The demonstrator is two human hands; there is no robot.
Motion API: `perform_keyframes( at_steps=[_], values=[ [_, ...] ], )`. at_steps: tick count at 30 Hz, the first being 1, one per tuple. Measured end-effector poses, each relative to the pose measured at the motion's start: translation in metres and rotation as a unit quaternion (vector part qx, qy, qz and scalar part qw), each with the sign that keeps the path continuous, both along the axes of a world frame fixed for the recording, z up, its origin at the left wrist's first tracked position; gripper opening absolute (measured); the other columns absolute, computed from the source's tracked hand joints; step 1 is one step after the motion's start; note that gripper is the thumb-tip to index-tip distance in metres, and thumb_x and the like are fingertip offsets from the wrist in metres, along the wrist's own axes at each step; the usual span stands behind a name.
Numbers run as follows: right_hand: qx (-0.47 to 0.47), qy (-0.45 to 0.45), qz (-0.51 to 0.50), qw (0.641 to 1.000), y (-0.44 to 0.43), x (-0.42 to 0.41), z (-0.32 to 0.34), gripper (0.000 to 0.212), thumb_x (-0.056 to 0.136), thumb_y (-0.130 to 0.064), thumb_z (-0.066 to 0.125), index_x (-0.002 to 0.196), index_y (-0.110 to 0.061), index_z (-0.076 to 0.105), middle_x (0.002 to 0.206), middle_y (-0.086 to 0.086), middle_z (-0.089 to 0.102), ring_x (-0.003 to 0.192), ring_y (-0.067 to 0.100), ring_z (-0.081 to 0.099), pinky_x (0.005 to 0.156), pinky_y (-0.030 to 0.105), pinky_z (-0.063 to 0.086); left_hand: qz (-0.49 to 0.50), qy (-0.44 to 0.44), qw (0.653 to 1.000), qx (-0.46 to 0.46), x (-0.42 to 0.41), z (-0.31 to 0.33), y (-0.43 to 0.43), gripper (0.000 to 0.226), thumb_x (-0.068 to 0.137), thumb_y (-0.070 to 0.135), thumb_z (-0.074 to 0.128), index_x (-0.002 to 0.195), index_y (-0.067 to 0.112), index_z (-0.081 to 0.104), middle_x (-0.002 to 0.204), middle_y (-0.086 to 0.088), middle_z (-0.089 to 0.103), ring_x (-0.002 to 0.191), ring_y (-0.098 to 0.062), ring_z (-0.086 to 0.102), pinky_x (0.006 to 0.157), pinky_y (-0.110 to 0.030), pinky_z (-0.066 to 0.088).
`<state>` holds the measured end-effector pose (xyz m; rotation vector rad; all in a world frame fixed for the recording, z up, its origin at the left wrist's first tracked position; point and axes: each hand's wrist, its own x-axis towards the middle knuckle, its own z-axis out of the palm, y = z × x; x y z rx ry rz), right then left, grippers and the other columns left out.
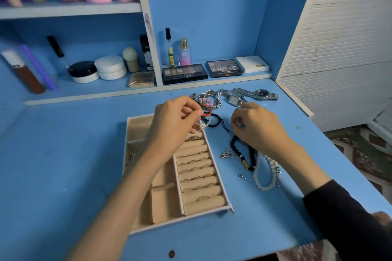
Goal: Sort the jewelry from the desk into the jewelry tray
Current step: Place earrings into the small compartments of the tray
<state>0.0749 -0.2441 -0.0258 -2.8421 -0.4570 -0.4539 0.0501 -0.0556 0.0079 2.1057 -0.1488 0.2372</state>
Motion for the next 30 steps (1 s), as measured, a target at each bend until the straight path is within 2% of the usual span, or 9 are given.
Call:
perform_keyframes(
  at_steps=[4, 6, 8, 10, 14, 17, 22, 26, 30],
  values=[
    [0.16, -0.055, -0.016, 0.985, 0.015, -0.009, 0.005, 0.007, 0.084, -0.008, 0.06, 0.082, -0.006, 0.066, 0.078, 0.006, 0.061, 0.07, 0.023, 0.056, 0.065, 0.039, 0.05, 0.023, 0.0, 1.0, -0.003, -0.014, -0.002, 0.024, 0.014, 0.083, 0.011, 0.066, 0.075, 0.022, 0.062, 0.066, 0.003, 0.065, 0.044, -0.001, 0.059, 0.047, -0.011, 0.046],
    [0.239, -0.038, -0.009, 0.97, 0.028, -0.017, 0.011, 0.006, 0.083, -0.008, 0.062, 0.08, -0.007, 0.068, 0.073, 0.004, 0.063, 0.066, 0.016, 0.057, 0.066, 0.029, 0.049, 0.033, 0.004, 0.999, -0.008, -0.023, -0.003, 0.04, 0.015, 0.082, 0.007, 0.066, 0.074, 0.02, 0.062, 0.063, 0.003, 0.063, 0.042, 0.0, 0.057, 0.046, -0.01, 0.044],
    [0.31, 0.004, 0.014, 0.951, 0.043, -0.026, 0.017, 0.007, 0.082, -0.009, 0.065, 0.077, -0.012, 0.068, 0.064, -0.003, 0.062, 0.059, 0.008, 0.054, 0.057, 0.014, 0.043, 0.043, 0.007, 0.999, -0.008, -0.032, -0.005, 0.057, 0.014, 0.081, 0.005, 0.066, 0.074, 0.017, 0.063, 0.063, 0.001, 0.062, 0.042, 0.0, 0.056, 0.046, -0.008, 0.042],
    [0.346, 0.043, 0.04, 0.937, 0.06, -0.033, 0.02, 0.011, 0.08, -0.009, 0.067, 0.074, -0.017, 0.066, 0.058, -0.008, 0.058, 0.055, 0.004, 0.051, 0.051, 0.01, 0.038, 0.056, 0.002, 0.998, 0.016, -0.041, -0.008, 0.073, 0.012, 0.08, 0.007, 0.067, 0.074, 0.017, 0.065, 0.063, 0.003, 0.063, 0.044, 0.0, 0.055, 0.049, -0.009, 0.043],
    [0.362, 0.097, 0.079, 0.924, 0.087, -0.039, 0.017, 0.015, 0.081, -0.009, 0.067, 0.071, -0.02, 0.064, 0.055, -0.01, 0.055, 0.049, 0.0, 0.047, 0.049, 0.01, 0.034, 0.054, 0.003, 0.994, 0.091, -0.054, -0.015, 0.095, 0.02, 0.08, 0.015, 0.069, 0.069, 0.031, 0.062, 0.062, 0.015, 0.061, 0.055, 0.004, 0.057, 0.061, -0.014, 0.049],
    [0.352, 0.121, 0.096, 0.923, 0.099, -0.043, 0.017, 0.01, 0.081, -0.011, 0.067, 0.073, -0.018, 0.067, 0.058, -0.008, 0.057, 0.051, 0.0, 0.048, 0.052, 0.01, 0.035, 0.01, 0.017, 0.99, 0.141, -0.064, -0.017, 0.098, 0.008, 0.082, 0.015, 0.067, 0.076, 0.021, 0.067, 0.063, 0.019, 0.058, 0.063, 0.006, 0.057, 0.062, -0.009, 0.045],
    [0.326, 0.124, 0.112, 0.93, 0.112, -0.048, 0.022, 0.007, 0.078, -0.01, 0.069, 0.076, -0.016, 0.07, 0.061, -0.003, 0.059, 0.055, 0.003, 0.048, 0.053, 0.011, 0.036, -0.03, 0.021, 0.973, 0.227, -0.067, -0.019, 0.102, 0.005, 0.084, 0.025, 0.063, 0.085, 0.024, 0.068, 0.075, 0.011, 0.064, 0.076, -0.009, 0.06, 0.075, -0.033, 0.048],
    [0.311, 0.139, 0.13, 0.931, 0.117, -0.054, 0.028, 0.007, 0.078, -0.009, 0.069, 0.074, -0.015, 0.07, 0.059, -0.006, 0.06, 0.054, 0.001, 0.05, 0.052, 0.009, 0.037, -0.044, -0.006, 0.951, 0.305, -0.068, -0.019, 0.104, 0.011, 0.086, 0.033, 0.059, 0.092, 0.028, 0.066, 0.07, 0.016, 0.041, 0.081, -0.003, 0.037, 0.075, -0.031, 0.042],
    [0.27, 0.156, 0.161, 0.936, 0.12, -0.059, 0.033, 0.012, 0.076, -0.005, 0.07, 0.072, -0.016, 0.07, 0.058, -0.011, 0.06, 0.056, -0.004, 0.053, 0.055, 0.005, 0.038, -0.055, -0.011, 0.945, 0.322, -0.064, -0.022, 0.108, 0.016, 0.082, 0.039, 0.063, 0.092, 0.03, 0.071, 0.081, 0.015, 0.046, 0.083, -0.006, 0.031, 0.076, -0.029, 0.038]
  ],
)
